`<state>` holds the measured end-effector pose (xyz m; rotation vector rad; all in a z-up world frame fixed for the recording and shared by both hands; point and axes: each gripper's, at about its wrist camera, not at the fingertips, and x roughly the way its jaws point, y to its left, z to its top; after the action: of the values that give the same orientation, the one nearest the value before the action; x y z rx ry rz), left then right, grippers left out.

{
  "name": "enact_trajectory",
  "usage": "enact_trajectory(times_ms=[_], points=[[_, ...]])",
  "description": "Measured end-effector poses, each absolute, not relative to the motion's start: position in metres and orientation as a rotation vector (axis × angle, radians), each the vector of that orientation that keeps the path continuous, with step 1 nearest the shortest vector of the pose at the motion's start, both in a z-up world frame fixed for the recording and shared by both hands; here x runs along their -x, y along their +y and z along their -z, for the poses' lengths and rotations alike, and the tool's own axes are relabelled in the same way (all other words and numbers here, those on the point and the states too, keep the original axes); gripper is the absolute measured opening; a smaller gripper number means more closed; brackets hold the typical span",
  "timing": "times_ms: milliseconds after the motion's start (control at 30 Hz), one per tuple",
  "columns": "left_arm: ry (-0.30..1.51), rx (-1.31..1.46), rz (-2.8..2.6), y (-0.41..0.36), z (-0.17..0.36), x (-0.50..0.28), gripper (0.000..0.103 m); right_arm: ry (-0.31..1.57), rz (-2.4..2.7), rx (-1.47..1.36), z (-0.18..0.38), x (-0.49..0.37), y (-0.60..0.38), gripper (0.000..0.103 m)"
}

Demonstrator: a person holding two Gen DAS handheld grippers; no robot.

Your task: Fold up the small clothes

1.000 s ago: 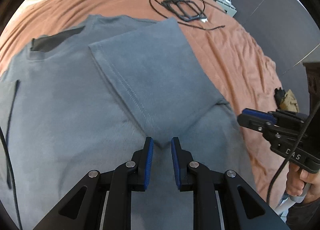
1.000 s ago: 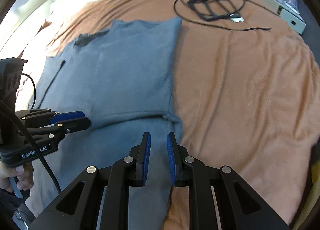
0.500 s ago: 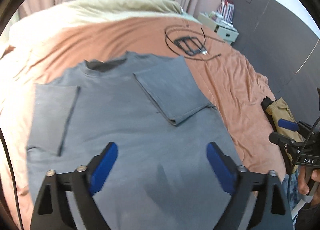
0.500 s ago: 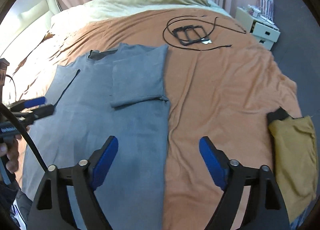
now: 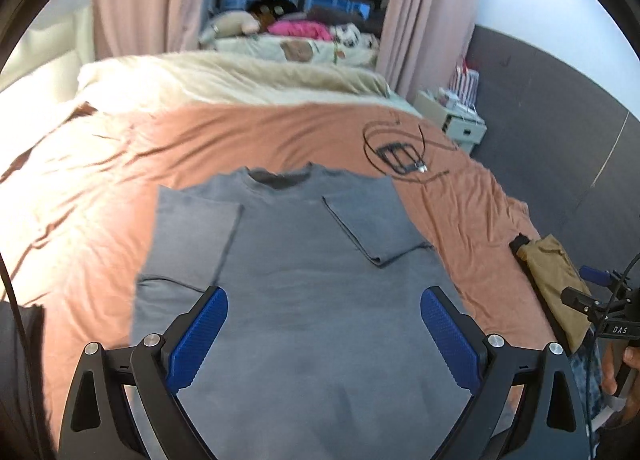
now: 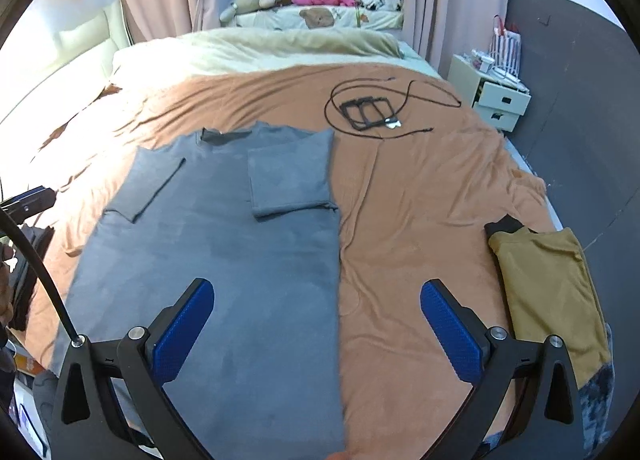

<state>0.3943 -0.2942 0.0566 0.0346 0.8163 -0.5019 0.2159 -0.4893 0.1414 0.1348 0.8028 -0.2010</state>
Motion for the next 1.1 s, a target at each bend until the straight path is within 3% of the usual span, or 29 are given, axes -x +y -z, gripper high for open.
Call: enact_trajectory(times_ms=[67,733,1100], points=[[0.787,-0.005,0.491,-0.276,-0.067,-0.381,0.103,0.782,0.2,-0.152,-0.146,-0.201,-0.487,0.103],[0.648,0.009,0.235,-0.156,-0.105,-0.269,0.103,0.604,0.235,-0.233,-0.163,-0.067,-0.463,0.103],[0.616,0.061,0.248,-0.11,-0.092,-0.214,0.103,0.534,0.245,-0.191,-0.139,-0.016,-0.438,0.103]])
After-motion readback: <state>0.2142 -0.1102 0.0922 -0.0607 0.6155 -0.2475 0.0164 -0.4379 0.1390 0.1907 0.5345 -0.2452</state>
